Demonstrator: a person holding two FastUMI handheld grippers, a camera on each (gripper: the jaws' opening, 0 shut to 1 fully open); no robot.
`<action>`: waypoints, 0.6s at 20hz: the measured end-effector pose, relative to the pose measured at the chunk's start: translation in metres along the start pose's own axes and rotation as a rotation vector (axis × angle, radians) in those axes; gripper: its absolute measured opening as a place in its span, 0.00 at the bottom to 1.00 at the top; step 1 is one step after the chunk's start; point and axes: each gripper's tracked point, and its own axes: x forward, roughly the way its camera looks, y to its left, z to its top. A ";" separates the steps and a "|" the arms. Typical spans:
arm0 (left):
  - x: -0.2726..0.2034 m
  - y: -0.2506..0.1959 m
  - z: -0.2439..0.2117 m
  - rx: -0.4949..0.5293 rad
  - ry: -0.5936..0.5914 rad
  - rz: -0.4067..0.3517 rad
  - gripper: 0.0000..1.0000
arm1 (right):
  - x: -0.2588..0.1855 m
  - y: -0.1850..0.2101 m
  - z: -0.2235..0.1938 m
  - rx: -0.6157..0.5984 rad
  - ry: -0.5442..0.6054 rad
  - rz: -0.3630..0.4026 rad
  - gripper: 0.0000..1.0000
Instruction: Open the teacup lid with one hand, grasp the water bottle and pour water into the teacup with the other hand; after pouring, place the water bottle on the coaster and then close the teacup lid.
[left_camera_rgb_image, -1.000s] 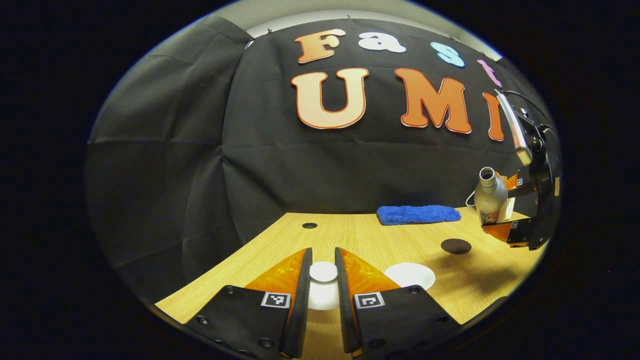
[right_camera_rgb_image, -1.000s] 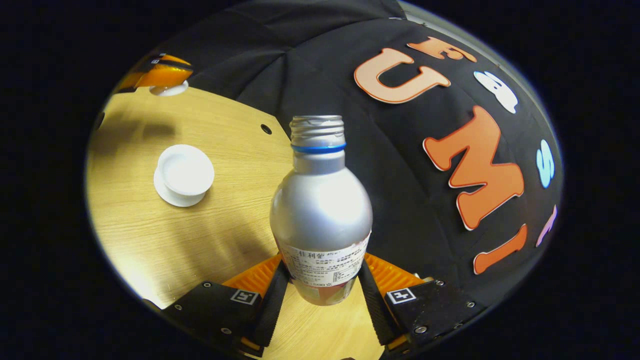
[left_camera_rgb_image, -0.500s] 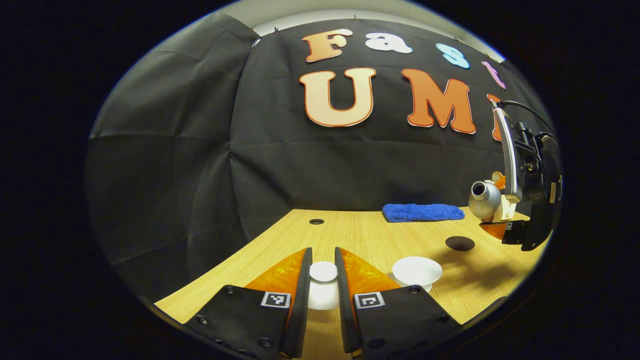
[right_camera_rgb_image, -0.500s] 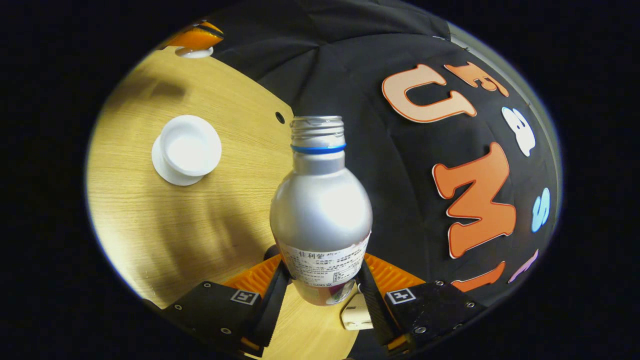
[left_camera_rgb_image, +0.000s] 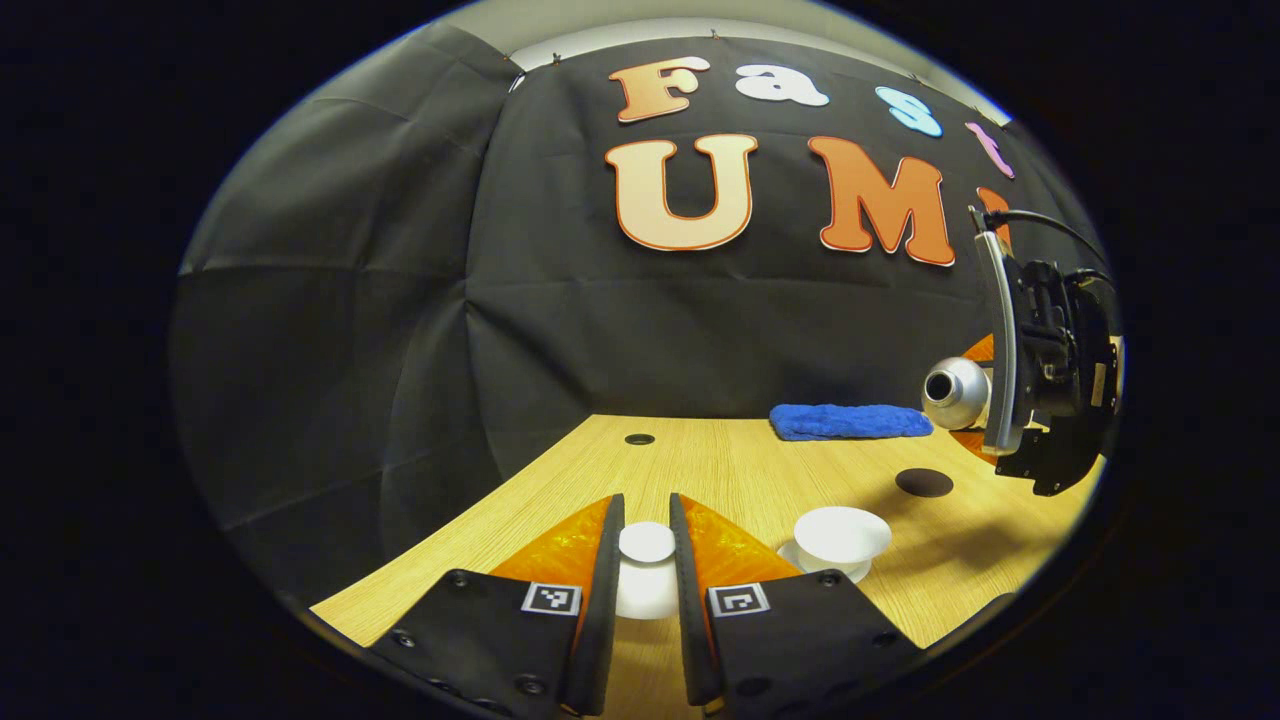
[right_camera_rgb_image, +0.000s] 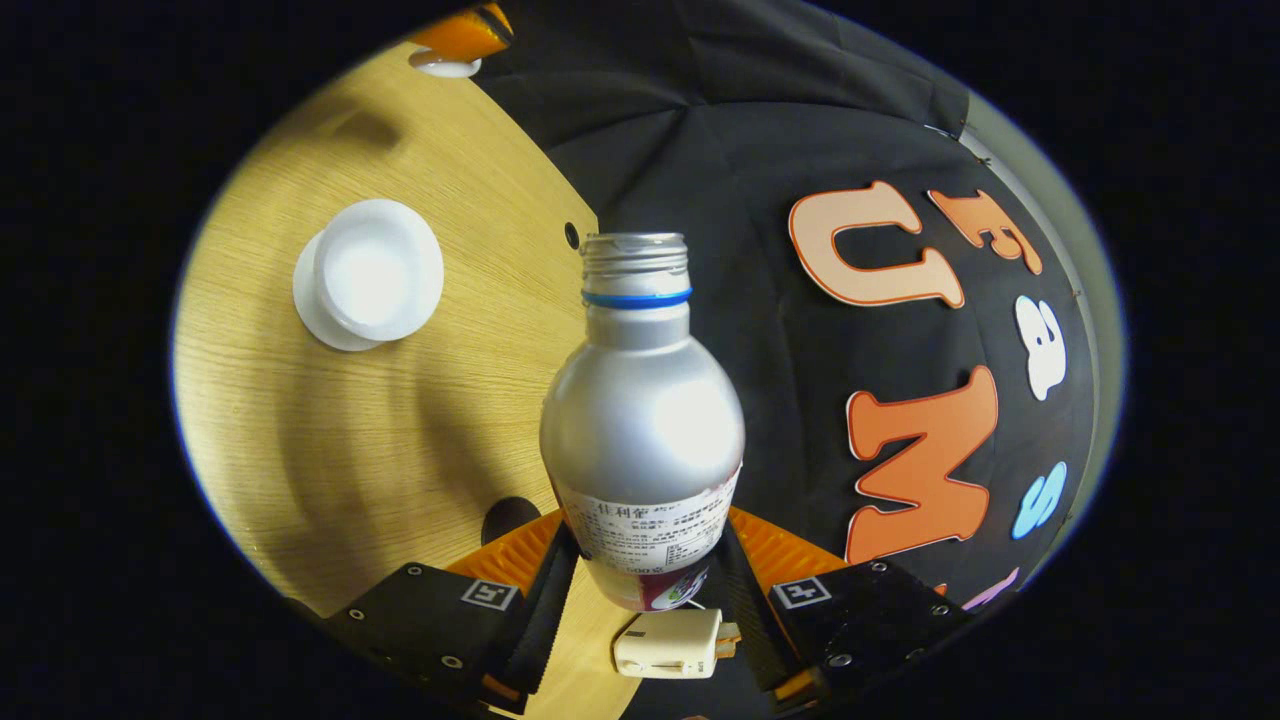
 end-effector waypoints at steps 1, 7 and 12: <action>0.000 0.000 -0.001 0.000 0.001 -0.001 0.33 | 0.002 0.000 0.001 -0.014 -0.003 -0.003 0.77; 0.001 0.002 0.001 0.001 0.004 -0.004 0.32 | 0.010 -0.002 0.007 -0.109 -0.017 -0.028 0.78; 0.001 0.004 0.000 0.001 0.005 -0.003 0.33 | 0.018 -0.006 0.011 -0.175 -0.029 -0.043 0.77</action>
